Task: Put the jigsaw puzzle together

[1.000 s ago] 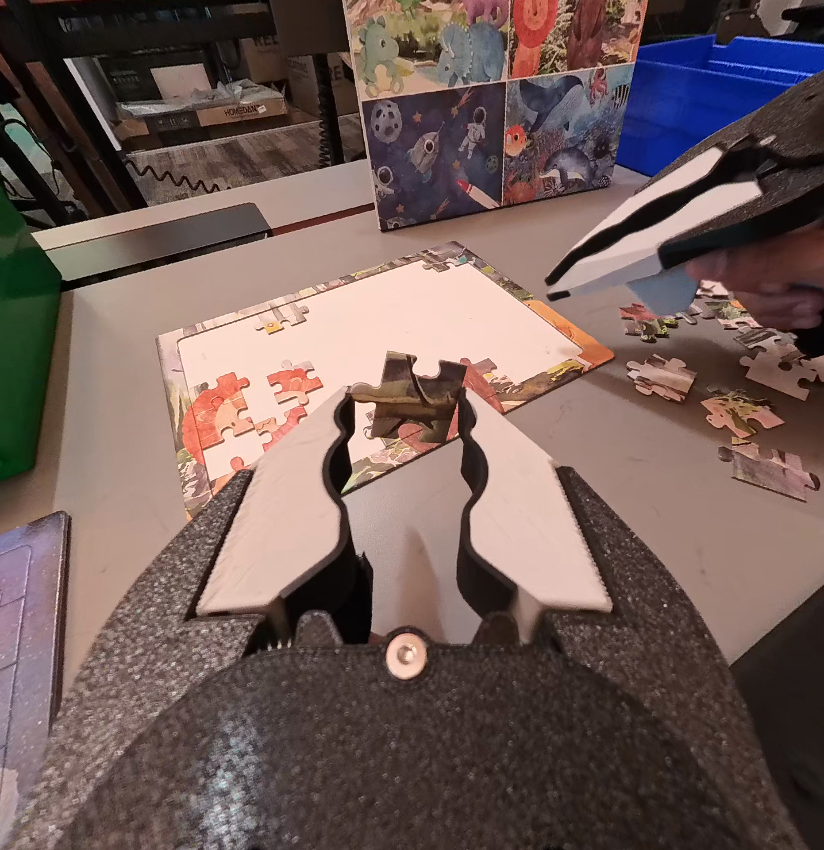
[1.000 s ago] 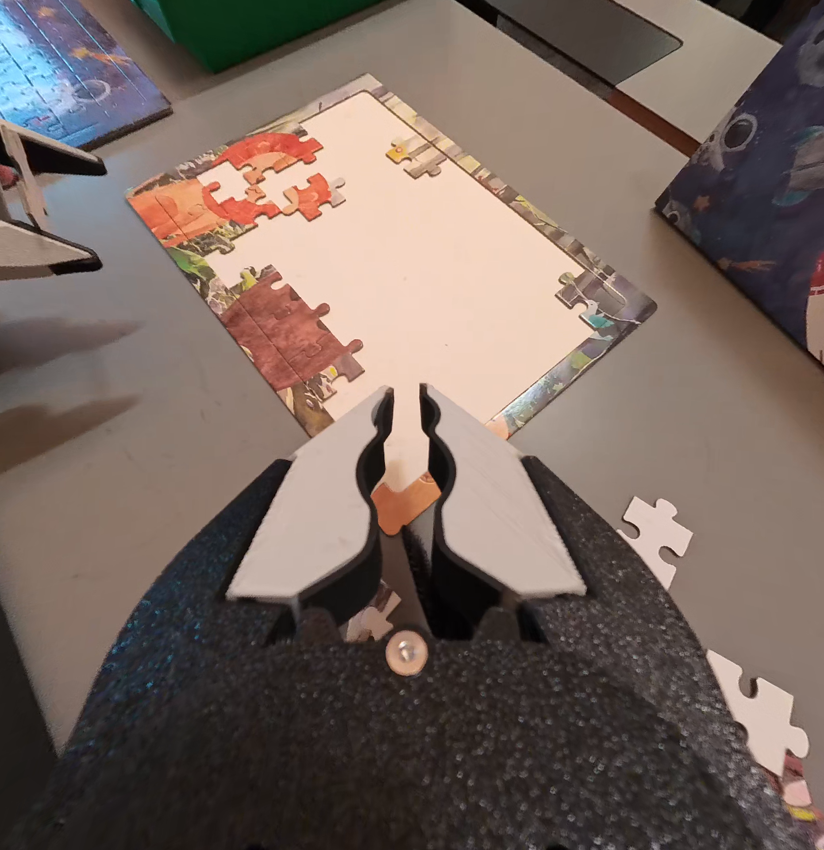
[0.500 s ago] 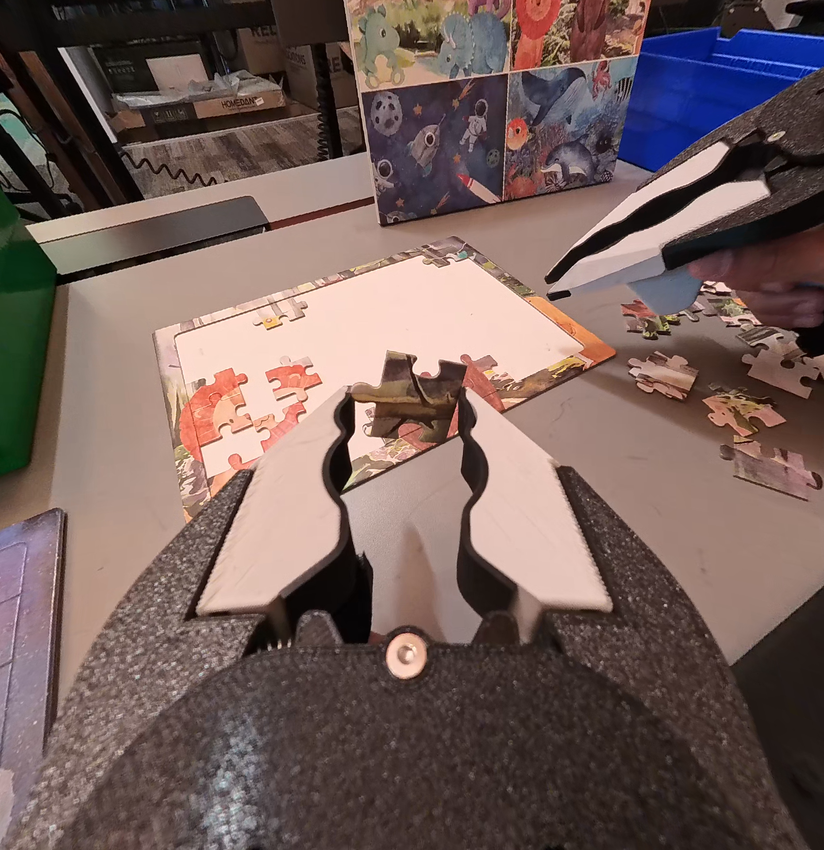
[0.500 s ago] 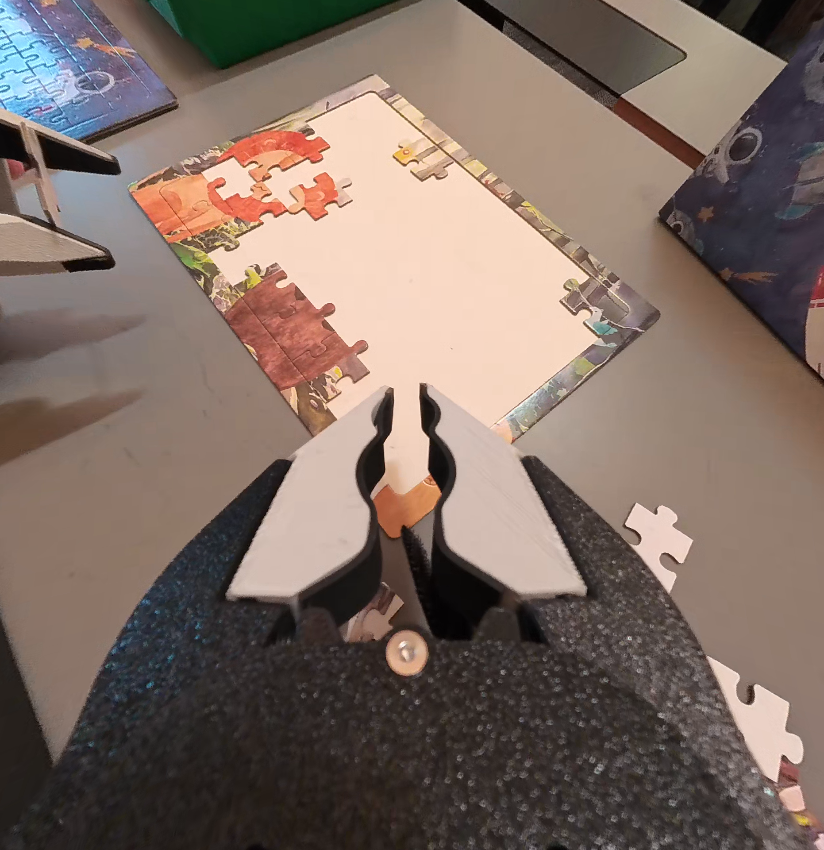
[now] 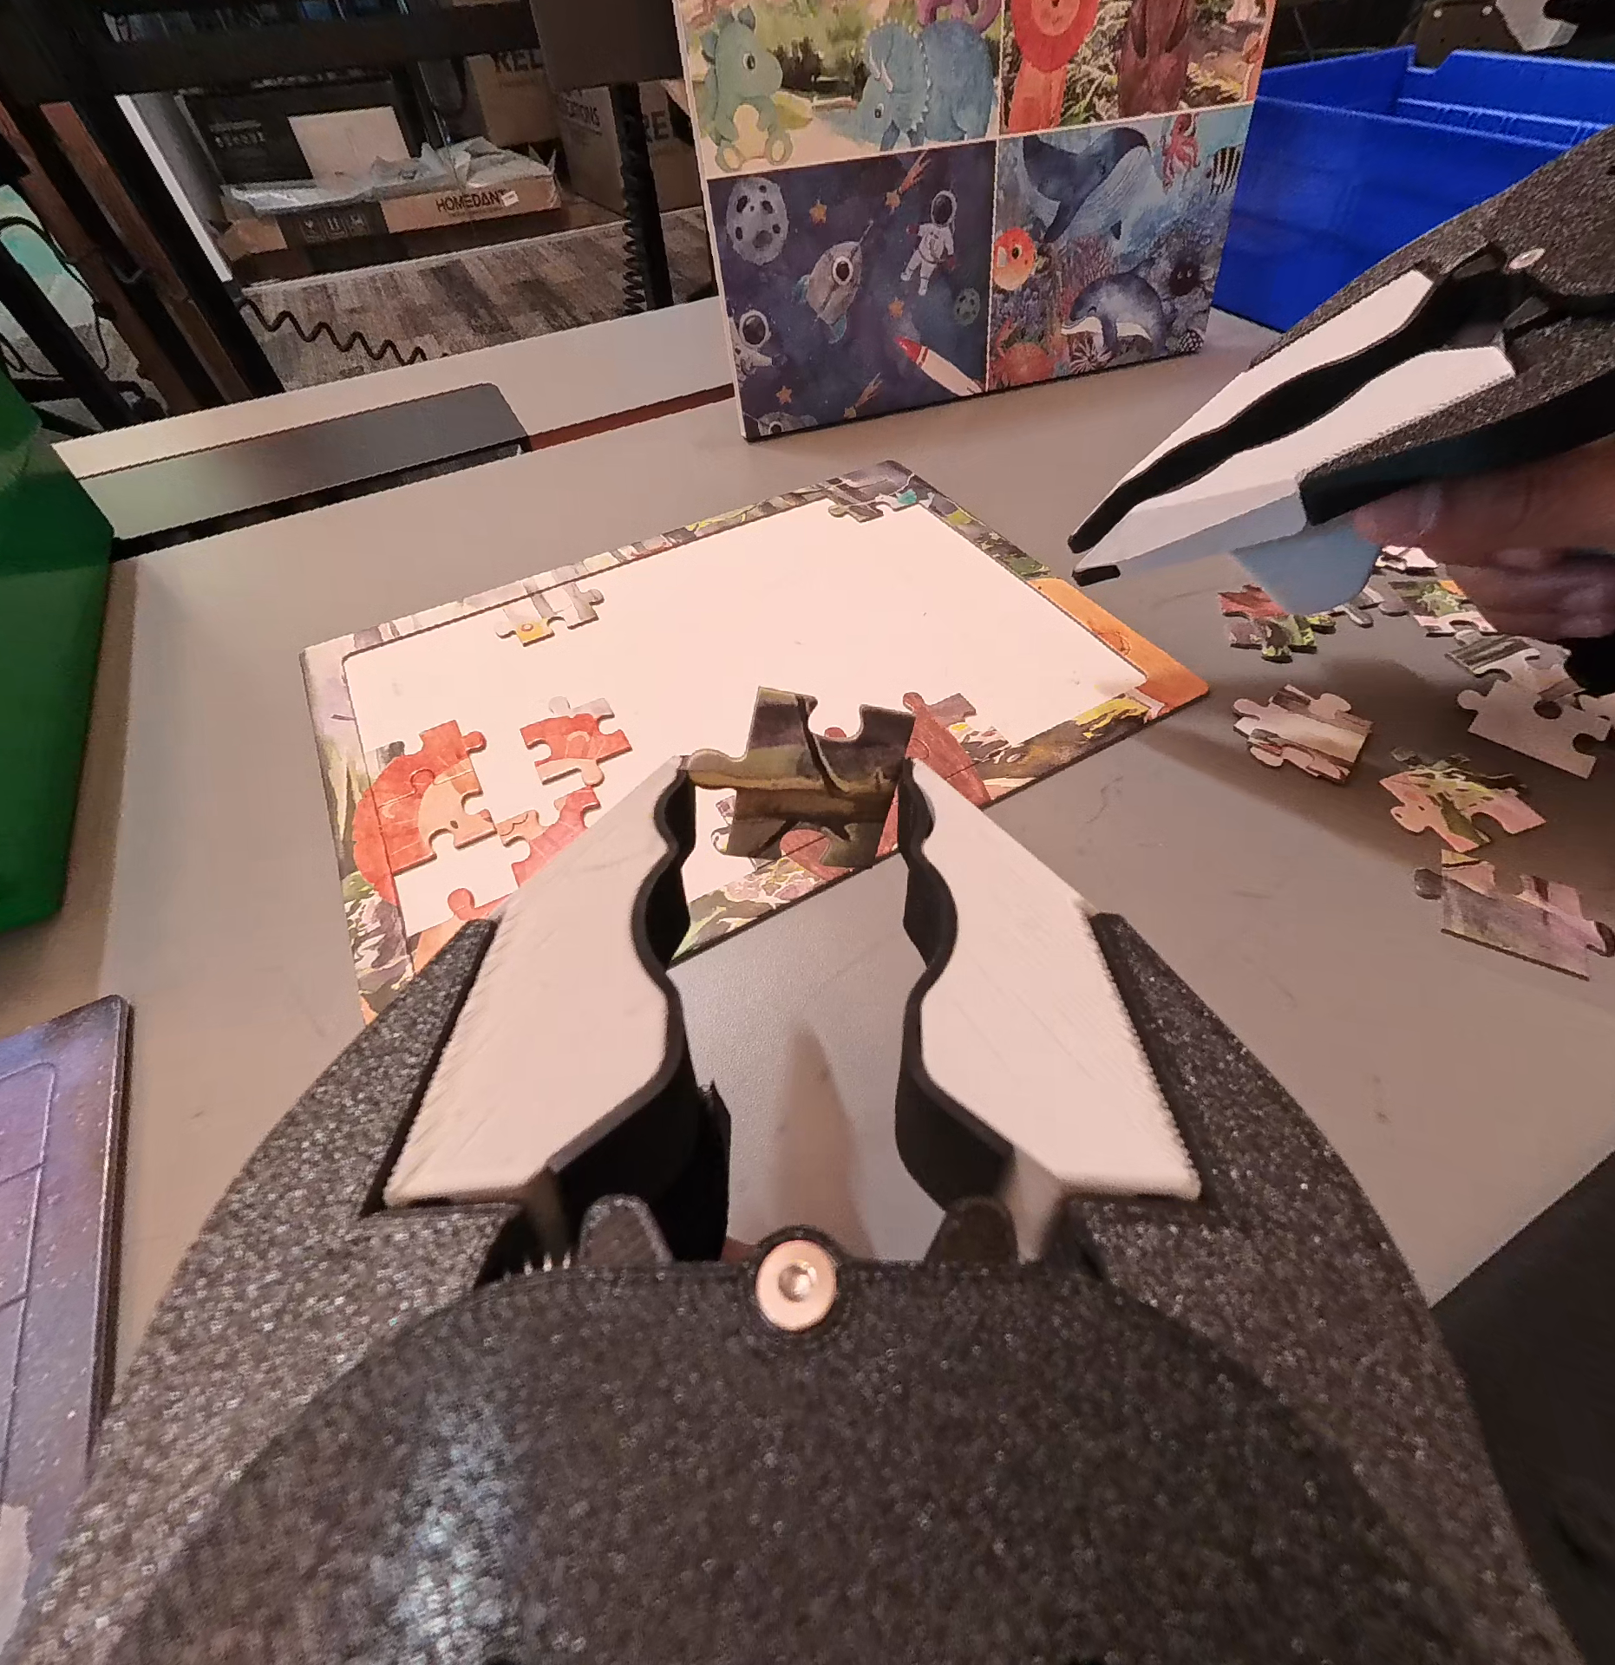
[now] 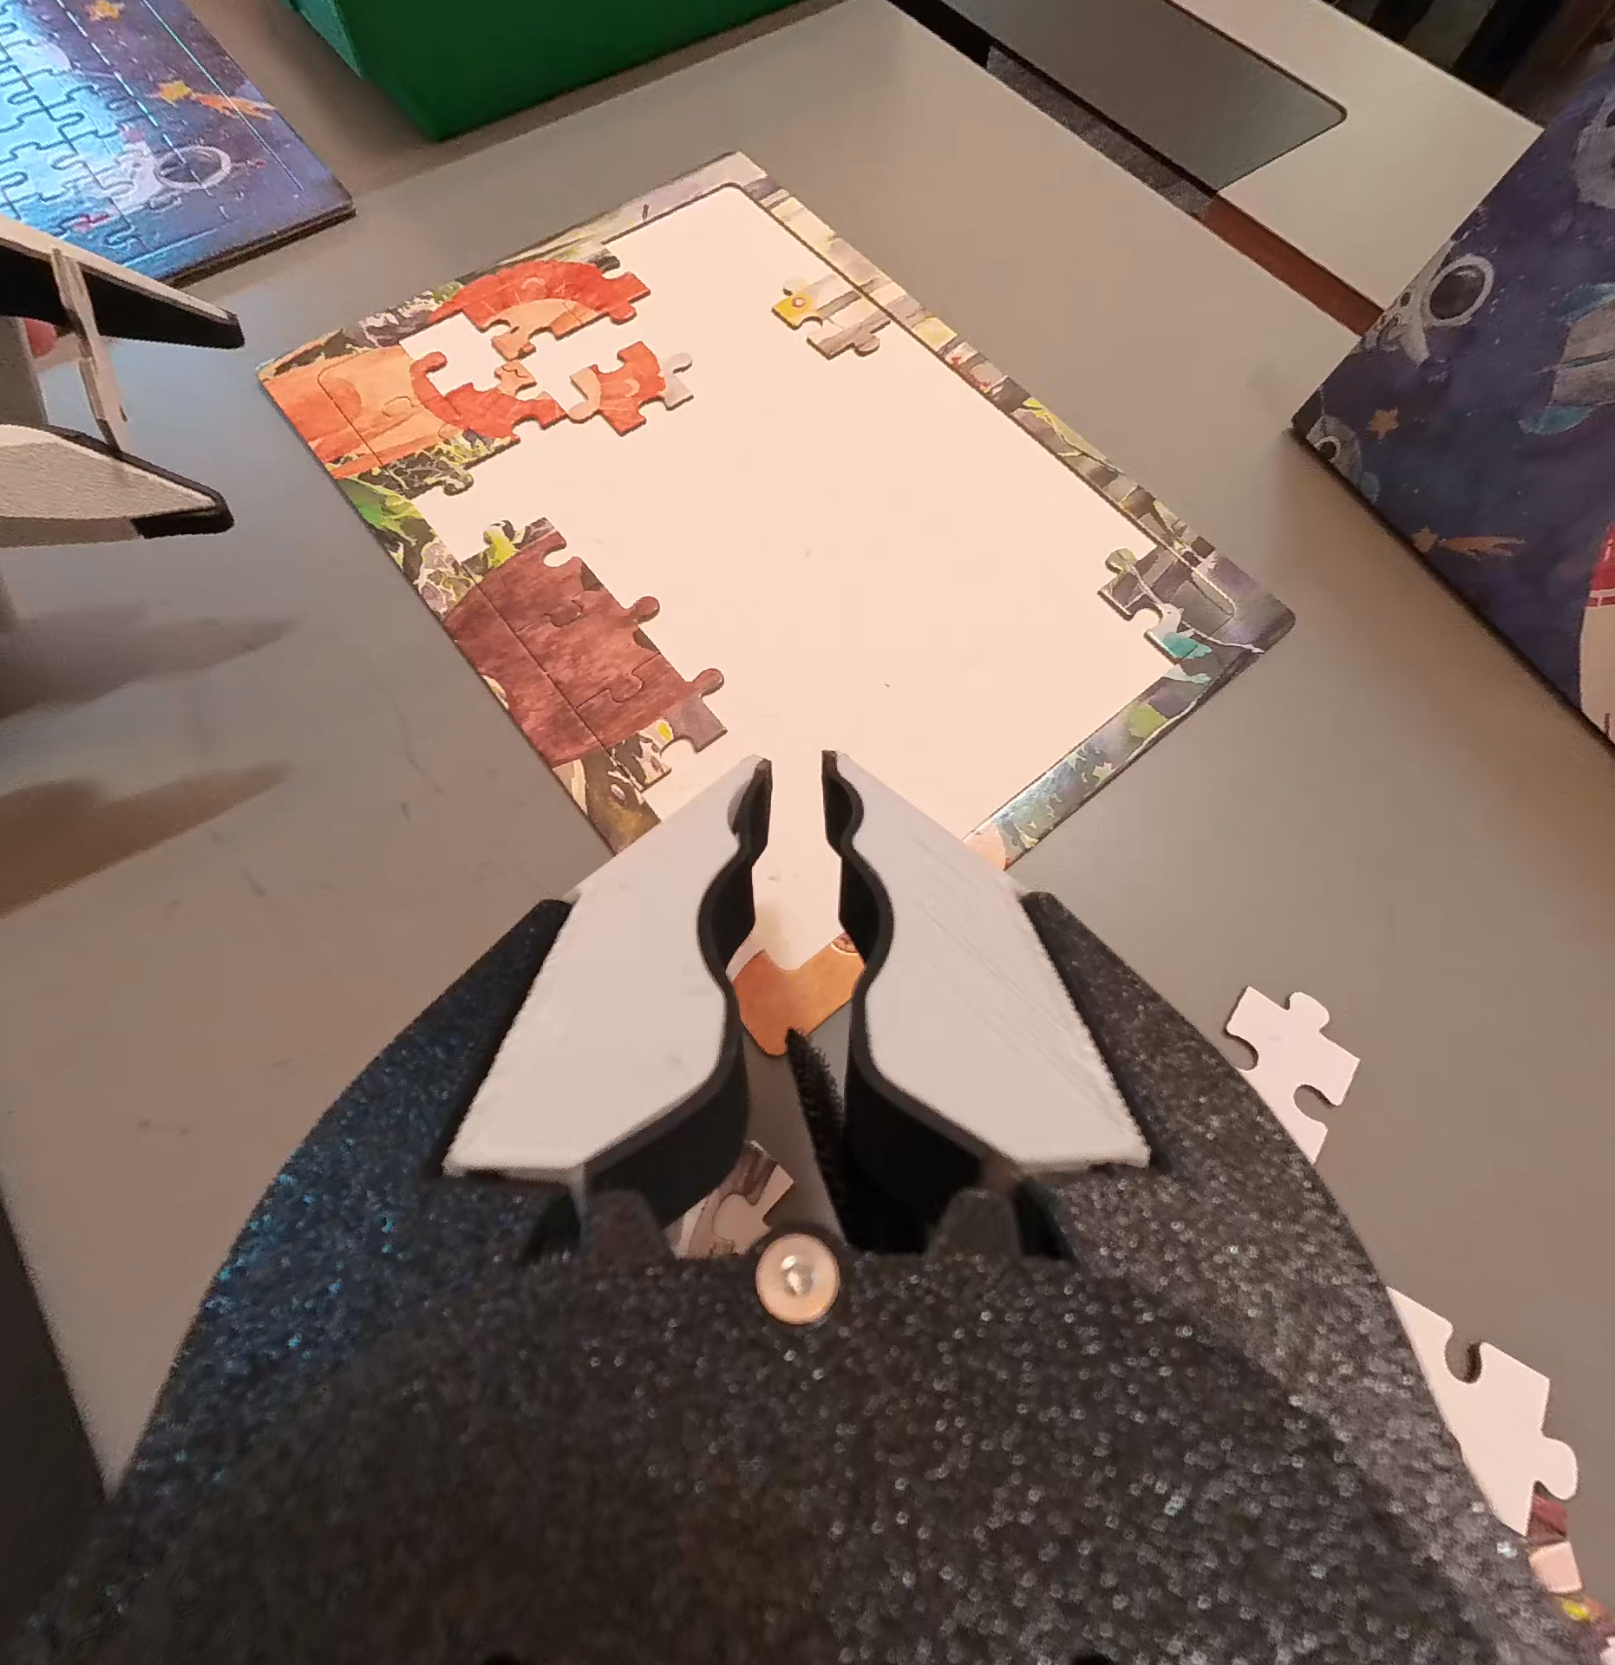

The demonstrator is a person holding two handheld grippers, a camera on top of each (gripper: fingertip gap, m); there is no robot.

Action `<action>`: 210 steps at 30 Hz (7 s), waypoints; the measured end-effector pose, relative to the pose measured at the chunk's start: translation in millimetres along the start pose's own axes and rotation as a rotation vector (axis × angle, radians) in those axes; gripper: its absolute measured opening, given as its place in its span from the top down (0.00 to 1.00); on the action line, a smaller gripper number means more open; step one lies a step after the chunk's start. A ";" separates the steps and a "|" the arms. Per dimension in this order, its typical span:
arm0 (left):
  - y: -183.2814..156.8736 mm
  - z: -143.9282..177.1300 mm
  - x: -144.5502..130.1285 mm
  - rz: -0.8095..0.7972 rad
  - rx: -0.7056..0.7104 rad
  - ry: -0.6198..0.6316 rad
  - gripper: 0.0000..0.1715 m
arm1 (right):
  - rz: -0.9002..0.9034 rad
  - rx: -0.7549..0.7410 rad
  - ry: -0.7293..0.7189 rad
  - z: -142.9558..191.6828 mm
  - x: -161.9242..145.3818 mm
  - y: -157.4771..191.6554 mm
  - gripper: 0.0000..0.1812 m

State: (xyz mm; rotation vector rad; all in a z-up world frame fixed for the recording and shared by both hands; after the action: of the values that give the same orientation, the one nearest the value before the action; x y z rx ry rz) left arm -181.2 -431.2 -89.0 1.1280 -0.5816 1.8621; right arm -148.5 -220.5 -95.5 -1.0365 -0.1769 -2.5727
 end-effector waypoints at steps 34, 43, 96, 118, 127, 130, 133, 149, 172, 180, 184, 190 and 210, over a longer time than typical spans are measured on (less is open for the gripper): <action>61.3 -163.8 68.2 -0.002 0.004 0.627 0.65 | -0.019 0.041 -0.051 9.0 5.3 -1.5 0.94; 83.8 -158.5 65.7 0.075 -0.087 0.563 0.84 | -0.090 0.042 -0.087 17.3 4.9 -17.1 0.94; 76.5 -201.0 76.9 0.100 -0.389 0.466 0.78 | 0.121 -0.010 0.123 -121.7 74.0 -63.0 0.66; 58.1 -189.7 57.8 -0.011 -0.512 0.546 0.84 | 0.033 -0.067 0.124 -116.7 70.3 -91.9 0.73; 52.5 -184.9 59.3 -0.025 -0.542 0.531 0.84 | 0.081 -0.001 0.085 -108.7 72.8 -86.0 0.71; 64.3 -178.6 62.9 0.019 -0.523 0.505 0.84 | 0.111 0.015 0.097 -111.5 72.7 -78.5 0.71; 77.6 -183.8 64.4 0.053 -0.434 0.492 0.90 | 0.138 -0.004 0.126 -117.5 70.0 -76.1 0.70; 112.9 -191.1 70.5 0.098 -0.210 0.432 0.92 | 0.160 0.106 0.099 -99.3 69.7 -76.9 0.90; 166.5 -177.3 46.5 0.351 -0.065 0.513 0.92 | 0.105 0.186 0.163 -120.2 75.5 -65.9 0.91; 166.4 -177.2 46.2 0.343 -0.059 0.515 0.92 | 0.136 0.137 0.110 -125.0 85.4 -55.3 0.91; 166.4 -177.1 46.0 0.340 -0.057 0.516 0.92 | 0.128 0.075 0.092 -129.2 89.6 -57.0 0.92; 168.8 -176.9 45.0 0.341 -0.048 0.517 0.96 | 0.097 0.064 0.139 -130.6 84.1 -64.5 0.92; 168.5 -176.9 44.8 0.329 -0.043 0.518 0.97 | 0.028 0.159 0.219 -114.0 69.7 -80.3 0.92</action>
State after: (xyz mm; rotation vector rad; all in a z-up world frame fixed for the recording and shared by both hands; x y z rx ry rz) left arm -418.6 -369.6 -128.3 0.5006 -0.5205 2.2997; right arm -298.6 -193.8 -128.4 -0.6910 -0.3022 -2.5753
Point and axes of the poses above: each gripper's, where its closed fingertips meet, z back along the fingers, x out of its top, y = z × x across the jaws, the point moved 7 cm from there along z, back along the fingers, and after that the axes turned 9 degrees about y, right-handed, at the moved point
